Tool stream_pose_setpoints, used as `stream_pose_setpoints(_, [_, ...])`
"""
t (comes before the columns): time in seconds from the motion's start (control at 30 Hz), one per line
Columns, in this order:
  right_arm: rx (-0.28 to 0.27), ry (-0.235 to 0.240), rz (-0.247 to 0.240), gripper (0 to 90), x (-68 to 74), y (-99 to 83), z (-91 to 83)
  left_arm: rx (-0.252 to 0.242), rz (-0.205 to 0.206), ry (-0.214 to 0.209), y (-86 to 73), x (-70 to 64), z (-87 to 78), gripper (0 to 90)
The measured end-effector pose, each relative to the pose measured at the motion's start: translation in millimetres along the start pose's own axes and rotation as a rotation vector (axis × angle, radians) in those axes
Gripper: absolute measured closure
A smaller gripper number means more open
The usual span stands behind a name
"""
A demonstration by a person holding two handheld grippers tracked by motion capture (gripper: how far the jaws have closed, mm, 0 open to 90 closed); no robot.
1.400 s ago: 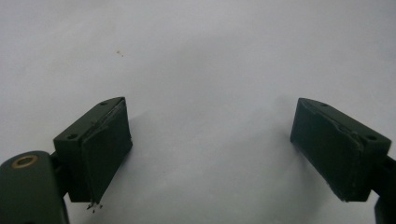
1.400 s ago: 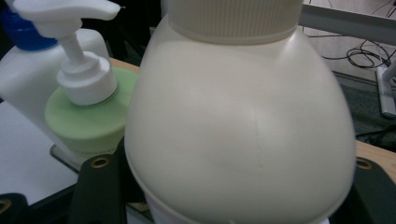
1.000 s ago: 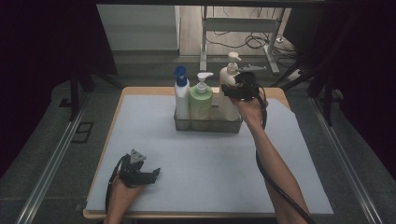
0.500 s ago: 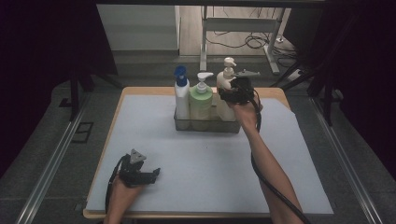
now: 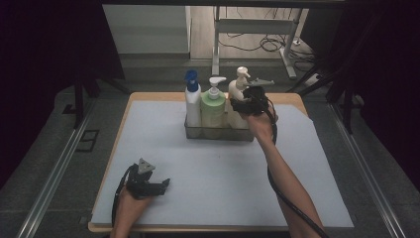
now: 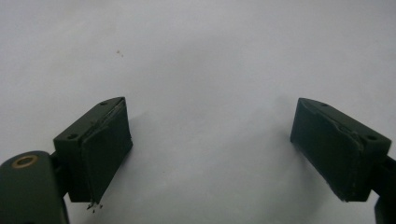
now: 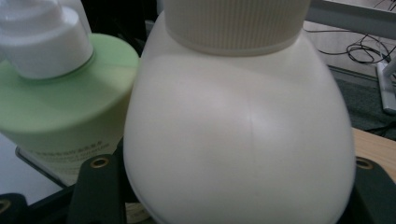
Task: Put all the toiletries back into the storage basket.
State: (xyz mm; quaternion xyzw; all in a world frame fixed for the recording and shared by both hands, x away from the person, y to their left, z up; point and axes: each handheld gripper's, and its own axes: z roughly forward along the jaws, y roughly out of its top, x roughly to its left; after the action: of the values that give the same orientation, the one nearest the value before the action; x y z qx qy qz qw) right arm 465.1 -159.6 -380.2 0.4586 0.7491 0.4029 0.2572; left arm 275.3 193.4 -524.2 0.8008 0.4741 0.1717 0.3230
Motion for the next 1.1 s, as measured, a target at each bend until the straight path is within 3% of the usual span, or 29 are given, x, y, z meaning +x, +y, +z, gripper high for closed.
stream_pose_setpoints(0.43, [0.050,0.014,0.005,36.8,4.7,-17.5,9.7,-0.004,-0.003,-0.002,-0.1,-0.2,0.2,12.0])
stream_pose_setpoints(0.83, [0.081,-0.011,-0.004,36.6,4.1,-26.6,15.4,-0.003,-0.003,-0.001,0.0,-0.2,0.1,11.9])
stream_pose_setpoints(1.1, [0.091,-0.021,0.035,35.8,-1.2,-26.6,17.7,-0.003,-0.003,0.000,-0.1,-0.3,0.2,11.9])
